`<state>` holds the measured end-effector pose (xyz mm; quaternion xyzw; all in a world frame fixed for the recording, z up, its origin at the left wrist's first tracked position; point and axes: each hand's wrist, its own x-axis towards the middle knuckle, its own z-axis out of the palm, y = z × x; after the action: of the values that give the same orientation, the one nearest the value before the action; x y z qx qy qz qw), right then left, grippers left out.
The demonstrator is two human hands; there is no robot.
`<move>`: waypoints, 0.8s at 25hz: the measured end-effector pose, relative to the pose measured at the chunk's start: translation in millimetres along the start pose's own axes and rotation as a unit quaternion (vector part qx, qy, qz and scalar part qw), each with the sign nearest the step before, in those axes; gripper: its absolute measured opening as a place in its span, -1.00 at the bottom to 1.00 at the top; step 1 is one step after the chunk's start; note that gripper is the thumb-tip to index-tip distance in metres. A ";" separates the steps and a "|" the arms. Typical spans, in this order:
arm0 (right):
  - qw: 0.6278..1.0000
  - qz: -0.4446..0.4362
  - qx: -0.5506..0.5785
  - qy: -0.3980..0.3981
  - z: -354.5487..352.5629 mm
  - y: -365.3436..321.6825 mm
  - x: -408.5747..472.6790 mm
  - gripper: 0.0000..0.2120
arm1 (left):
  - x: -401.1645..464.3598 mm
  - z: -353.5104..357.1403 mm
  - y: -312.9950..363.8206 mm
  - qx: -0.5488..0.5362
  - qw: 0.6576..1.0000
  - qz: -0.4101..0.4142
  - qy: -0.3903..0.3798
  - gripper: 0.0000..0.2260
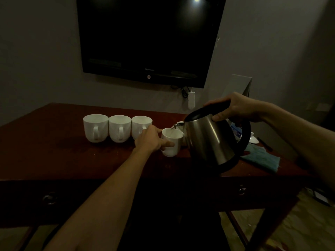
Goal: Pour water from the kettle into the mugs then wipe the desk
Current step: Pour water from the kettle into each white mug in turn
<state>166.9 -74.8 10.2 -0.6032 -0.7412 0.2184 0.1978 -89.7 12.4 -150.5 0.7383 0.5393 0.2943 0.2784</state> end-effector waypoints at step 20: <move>1.000 0.002 -0.006 0.003 2.1 -7.1 -0.7 -0.51 | -5.6 1.0 6.9 -0.017 0.999 -0.030 0.013 -0.53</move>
<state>160.2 -76.9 12.4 -0.6063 -0.7407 0.2125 0.1965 -86.0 5.1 -146.9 0.7130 0.5596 0.3048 0.2925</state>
